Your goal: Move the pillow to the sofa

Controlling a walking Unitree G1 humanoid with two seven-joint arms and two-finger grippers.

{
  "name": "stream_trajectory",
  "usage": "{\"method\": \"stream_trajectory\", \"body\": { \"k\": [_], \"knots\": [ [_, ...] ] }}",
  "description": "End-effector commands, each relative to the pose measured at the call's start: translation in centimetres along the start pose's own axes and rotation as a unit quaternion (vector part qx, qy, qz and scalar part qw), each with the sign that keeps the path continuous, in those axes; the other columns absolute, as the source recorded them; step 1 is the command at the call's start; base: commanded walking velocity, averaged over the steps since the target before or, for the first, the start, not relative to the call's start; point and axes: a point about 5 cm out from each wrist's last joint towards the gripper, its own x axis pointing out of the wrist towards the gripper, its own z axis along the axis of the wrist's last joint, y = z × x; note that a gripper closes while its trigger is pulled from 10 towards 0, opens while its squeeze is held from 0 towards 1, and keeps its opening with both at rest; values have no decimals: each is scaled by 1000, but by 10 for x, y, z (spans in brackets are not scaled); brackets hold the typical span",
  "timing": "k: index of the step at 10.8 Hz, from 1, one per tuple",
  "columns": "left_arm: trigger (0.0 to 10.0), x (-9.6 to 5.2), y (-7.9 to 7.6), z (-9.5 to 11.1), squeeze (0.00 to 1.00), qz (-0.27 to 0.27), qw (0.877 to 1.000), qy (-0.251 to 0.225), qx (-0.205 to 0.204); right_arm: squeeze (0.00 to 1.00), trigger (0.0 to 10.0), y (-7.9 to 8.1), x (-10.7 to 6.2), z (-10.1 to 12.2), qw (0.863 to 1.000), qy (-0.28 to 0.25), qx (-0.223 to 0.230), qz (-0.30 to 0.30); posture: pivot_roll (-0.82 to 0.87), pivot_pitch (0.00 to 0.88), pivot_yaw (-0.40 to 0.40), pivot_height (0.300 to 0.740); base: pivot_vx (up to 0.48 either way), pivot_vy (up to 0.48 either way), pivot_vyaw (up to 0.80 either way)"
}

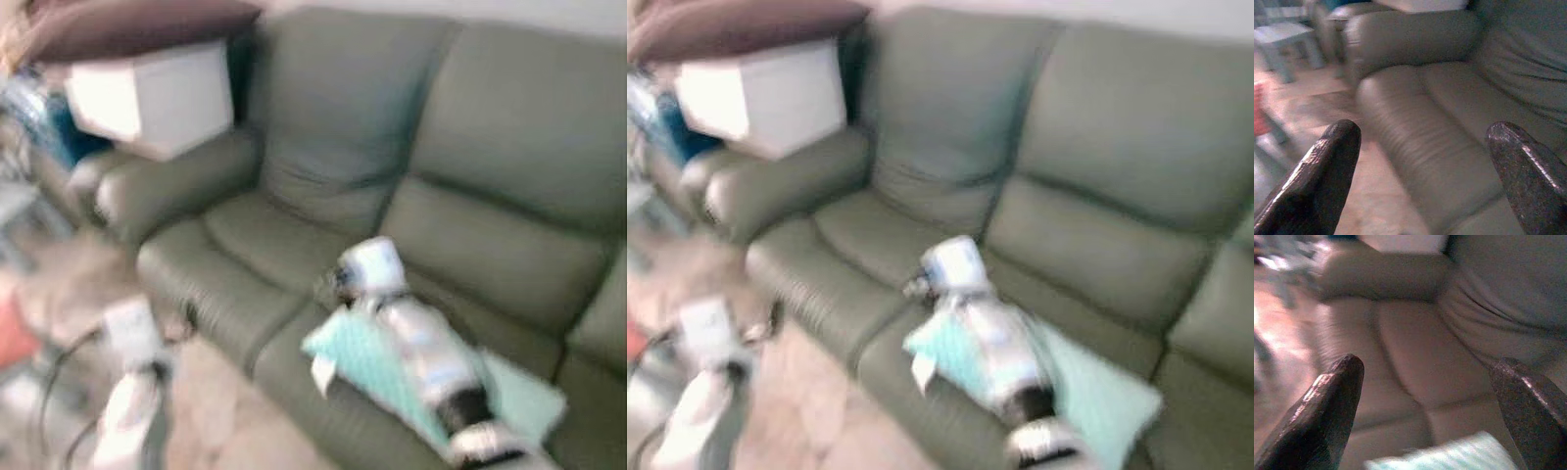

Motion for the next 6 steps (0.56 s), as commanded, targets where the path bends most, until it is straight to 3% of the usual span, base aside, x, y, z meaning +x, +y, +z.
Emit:
{"method": "stream_trajectory", "body": {
  "k": [1,4,6],
  "knots": [
    [10000,0,-2,4,0,5,1000,-13,-3,0,10000,-8,-1,1,1000,0,-13,1,-101,0,24,740,0,0,0],
    [10000,-3,9,4,0,43,999,-29,-17,0,10000,-5,9,14,999,-3,-41,35,-59,0,-76,740,0,0,0],
    [10000,10,9,14,0,37,998,-48,5,0,10000,-3,15,21,998,-4,-55,43,-15,0,-137,740,0,0,0]
  ]
}}
